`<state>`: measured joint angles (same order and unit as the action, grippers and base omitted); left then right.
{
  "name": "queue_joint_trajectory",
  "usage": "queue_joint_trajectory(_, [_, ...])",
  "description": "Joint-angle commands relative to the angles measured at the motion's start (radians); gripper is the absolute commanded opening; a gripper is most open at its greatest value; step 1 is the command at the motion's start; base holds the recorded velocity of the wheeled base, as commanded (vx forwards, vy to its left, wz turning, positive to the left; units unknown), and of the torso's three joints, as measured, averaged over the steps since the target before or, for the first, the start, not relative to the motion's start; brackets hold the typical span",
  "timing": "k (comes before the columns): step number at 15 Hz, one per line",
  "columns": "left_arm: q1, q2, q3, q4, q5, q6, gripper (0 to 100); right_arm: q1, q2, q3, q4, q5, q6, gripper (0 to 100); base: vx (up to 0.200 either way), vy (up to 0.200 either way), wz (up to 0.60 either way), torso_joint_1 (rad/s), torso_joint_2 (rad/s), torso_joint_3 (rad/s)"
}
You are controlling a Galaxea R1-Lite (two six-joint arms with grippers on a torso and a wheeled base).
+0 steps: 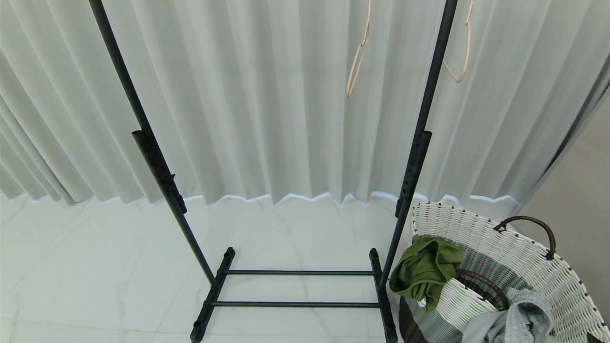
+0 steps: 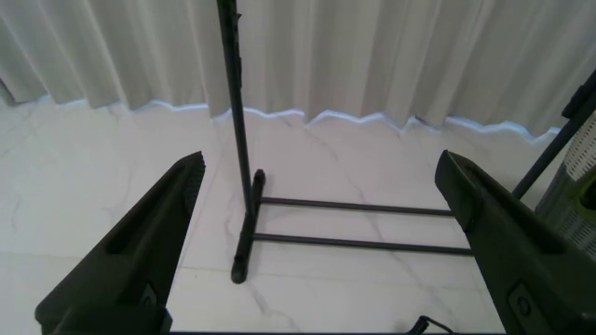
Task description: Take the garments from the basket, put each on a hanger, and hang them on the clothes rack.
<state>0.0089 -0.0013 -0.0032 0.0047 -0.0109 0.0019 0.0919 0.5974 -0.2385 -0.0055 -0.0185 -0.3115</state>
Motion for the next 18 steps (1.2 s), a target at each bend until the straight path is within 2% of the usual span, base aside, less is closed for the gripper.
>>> queue_joint_trajectory(1, [0.000, 0.001, 0.000, 0.000, 0.000, 0.000, 100, 0.009, 0.530, -0.035, -0.145, -0.018, -0.187, 100, 0.000, 0.000, 0.00, 0.000, 0.00, 0.000])
queue_joint_trajectory(4, [0.000, 0.001, 0.000, 0.000, 0.000, 0.000, 100, -0.050, 0.775, -0.031, -0.269, -0.018, -0.301, 100, 0.000, 0.000, 0.00, 0.000, 0.00, 0.000])
queue_joint_trajectory(6, [0.000, 0.001, 0.000, 0.000, 0.000, 0.000, 100, -0.100, 0.918, -0.031, -0.407, -0.020, -0.359, 100, 0.000, 0.000, 0.00, 0.000, 0.00, 0.000])
queue_joint_trajectory(8, [0.000, 0.001, 0.000, 0.000, 0.000, 0.000, 100, -0.115, 1.018, -0.031, -0.539, -0.043, -0.367, 100, 0.000, 0.000, 0.00, 0.000, 0.00, 0.000])
queue_joint_trajectory(10, [0.000, 0.001, 0.000, 0.000, 0.000, 0.000, 100, -0.115, 1.070, -0.038, -0.571, -0.112, -0.365, 100, 0.000, 0.000, 0.00, 0.000, 0.00, 0.000])
queue_joint_trajectory(13, [0.000, 0.001, 0.000, 0.000, 0.000, -0.002, 100, -0.115, 1.087, -0.038, -0.607, -0.118, -0.363, 100, 0.000, 0.000, 0.00, 0.000, 0.00, 0.000])
queue_joint_trajectory(14, [0.000, 0.001, 0.002, 0.001, 0.000, -0.002, 100, -0.113, 1.085, -0.036, -0.616, -0.118, -0.363, 0, 0.000, 0.000, 0.00, 0.000, 0.00, 0.000])
queue_joint_trajectory(18, [0.000, 0.001, 0.000, 0.000, 0.000, -0.002, 100, -0.116, 0.996, -0.030, -0.628, -0.118, -0.360, 0, 0.000, 0.000, 0.00, 0.000, 0.00, 0.000])
